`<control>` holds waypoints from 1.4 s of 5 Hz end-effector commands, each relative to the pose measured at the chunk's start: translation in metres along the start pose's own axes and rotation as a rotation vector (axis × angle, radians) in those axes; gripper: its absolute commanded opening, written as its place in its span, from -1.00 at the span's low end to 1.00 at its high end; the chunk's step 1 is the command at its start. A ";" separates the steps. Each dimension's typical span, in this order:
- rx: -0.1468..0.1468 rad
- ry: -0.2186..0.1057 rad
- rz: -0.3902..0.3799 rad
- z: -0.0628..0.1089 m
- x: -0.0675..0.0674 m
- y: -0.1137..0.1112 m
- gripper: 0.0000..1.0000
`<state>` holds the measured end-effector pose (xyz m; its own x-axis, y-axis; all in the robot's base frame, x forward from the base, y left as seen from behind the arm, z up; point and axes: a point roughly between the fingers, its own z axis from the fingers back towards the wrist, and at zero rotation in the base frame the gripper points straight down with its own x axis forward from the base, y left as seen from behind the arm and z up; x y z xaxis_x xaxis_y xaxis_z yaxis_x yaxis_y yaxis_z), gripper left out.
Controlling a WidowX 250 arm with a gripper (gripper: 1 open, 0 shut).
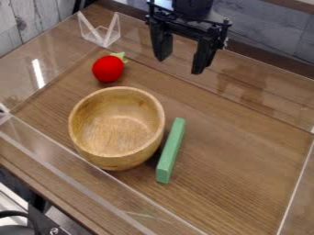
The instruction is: Move the red fruit to the right
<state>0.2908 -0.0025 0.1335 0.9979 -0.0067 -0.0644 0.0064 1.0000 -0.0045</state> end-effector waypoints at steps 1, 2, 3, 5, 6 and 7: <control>0.004 0.013 -0.016 -0.001 -0.005 -0.003 1.00; 0.012 -0.005 -0.009 -0.005 -0.009 0.028 1.00; 0.026 -0.041 -0.013 -0.007 -0.013 0.070 1.00; 0.054 -0.097 0.025 -0.008 -0.012 0.114 1.00; 0.068 -0.106 0.074 -0.015 -0.008 0.130 1.00; 0.073 -0.114 0.118 -0.023 -0.003 0.143 1.00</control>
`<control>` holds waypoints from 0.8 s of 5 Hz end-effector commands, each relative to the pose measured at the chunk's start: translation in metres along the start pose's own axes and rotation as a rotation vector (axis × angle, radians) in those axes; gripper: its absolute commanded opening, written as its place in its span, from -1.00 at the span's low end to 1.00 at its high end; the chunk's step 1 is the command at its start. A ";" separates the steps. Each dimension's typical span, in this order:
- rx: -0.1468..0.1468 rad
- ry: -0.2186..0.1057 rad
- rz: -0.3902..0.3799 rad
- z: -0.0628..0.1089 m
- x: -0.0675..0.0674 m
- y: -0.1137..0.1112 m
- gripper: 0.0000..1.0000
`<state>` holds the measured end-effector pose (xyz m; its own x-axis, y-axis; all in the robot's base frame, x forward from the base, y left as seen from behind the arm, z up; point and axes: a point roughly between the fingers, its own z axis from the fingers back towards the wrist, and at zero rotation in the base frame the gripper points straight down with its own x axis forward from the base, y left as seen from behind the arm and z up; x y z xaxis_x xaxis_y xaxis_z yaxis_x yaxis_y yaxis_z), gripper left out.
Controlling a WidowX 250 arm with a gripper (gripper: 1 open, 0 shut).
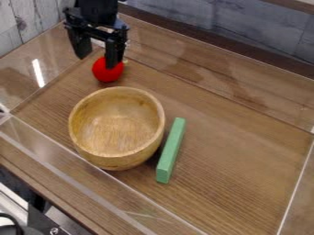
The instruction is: Move the red fruit to the right
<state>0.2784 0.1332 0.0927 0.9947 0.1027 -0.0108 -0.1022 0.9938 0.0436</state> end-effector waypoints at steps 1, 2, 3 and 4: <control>0.028 -0.068 0.051 0.005 0.015 0.011 1.00; 0.029 -0.078 0.092 -0.006 0.020 0.013 1.00; 0.032 -0.089 0.057 -0.014 0.032 0.014 1.00; 0.036 -0.094 0.026 -0.021 0.044 0.015 1.00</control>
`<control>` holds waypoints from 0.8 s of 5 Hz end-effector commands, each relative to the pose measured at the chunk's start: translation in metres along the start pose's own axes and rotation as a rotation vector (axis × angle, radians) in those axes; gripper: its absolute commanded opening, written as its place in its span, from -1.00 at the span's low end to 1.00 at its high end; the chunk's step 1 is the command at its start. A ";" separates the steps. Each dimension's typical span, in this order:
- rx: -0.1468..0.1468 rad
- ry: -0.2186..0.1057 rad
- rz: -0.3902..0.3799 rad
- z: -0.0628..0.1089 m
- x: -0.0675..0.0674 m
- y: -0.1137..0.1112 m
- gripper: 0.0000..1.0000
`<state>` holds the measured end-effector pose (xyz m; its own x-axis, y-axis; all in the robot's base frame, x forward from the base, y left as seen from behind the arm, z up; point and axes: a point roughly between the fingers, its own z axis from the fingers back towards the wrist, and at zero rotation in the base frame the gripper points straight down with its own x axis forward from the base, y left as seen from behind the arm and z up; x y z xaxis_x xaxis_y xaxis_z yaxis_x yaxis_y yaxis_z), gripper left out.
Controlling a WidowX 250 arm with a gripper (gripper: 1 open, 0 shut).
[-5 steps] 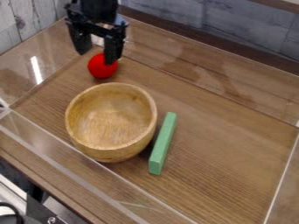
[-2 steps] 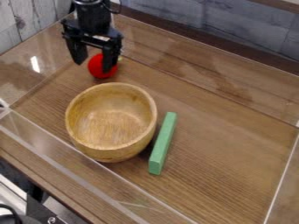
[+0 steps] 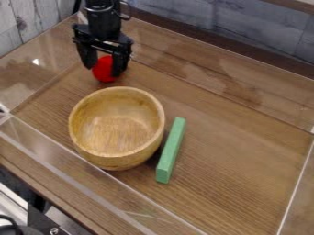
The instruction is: Move the red fruit to the right
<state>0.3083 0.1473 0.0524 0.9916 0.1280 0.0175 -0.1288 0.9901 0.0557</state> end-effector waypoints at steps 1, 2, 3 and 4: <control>0.026 -0.068 -0.028 0.020 0.016 0.009 1.00; 0.027 -0.067 -0.053 0.021 0.018 0.013 1.00; 0.029 -0.066 -0.100 0.007 0.019 0.018 1.00; 0.028 -0.070 -0.145 -0.004 0.020 0.020 1.00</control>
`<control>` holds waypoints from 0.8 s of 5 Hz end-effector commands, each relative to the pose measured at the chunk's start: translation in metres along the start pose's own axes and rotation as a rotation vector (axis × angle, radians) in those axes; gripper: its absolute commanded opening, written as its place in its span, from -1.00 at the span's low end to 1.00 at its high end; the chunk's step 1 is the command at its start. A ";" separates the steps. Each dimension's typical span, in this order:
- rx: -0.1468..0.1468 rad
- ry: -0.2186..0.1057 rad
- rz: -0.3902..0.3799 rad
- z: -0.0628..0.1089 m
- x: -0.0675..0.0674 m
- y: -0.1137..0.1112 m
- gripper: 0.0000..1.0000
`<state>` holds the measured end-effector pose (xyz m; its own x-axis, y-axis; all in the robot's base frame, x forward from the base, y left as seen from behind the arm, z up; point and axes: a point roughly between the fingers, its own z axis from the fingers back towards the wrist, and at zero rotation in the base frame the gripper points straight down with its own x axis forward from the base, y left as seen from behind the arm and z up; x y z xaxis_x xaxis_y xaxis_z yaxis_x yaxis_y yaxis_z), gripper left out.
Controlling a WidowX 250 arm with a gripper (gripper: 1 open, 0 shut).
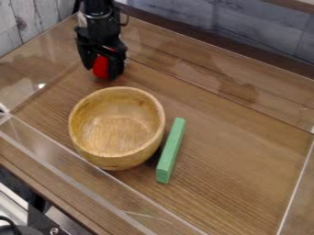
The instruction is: Move the red fruit to the right
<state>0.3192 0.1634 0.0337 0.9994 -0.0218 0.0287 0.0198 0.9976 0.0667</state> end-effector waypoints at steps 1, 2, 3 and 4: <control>0.025 -0.048 -0.013 0.020 0.008 0.009 1.00; 0.022 -0.048 -0.028 0.027 0.009 0.011 -1.00; 0.011 -0.044 -0.017 0.018 0.012 0.001 -1.00; -0.005 -0.037 -0.015 0.009 0.014 -0.008 1.00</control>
<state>0.3262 0.1548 0.0315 0.9991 -0.0300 0.0305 0.0286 0.9985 0.0461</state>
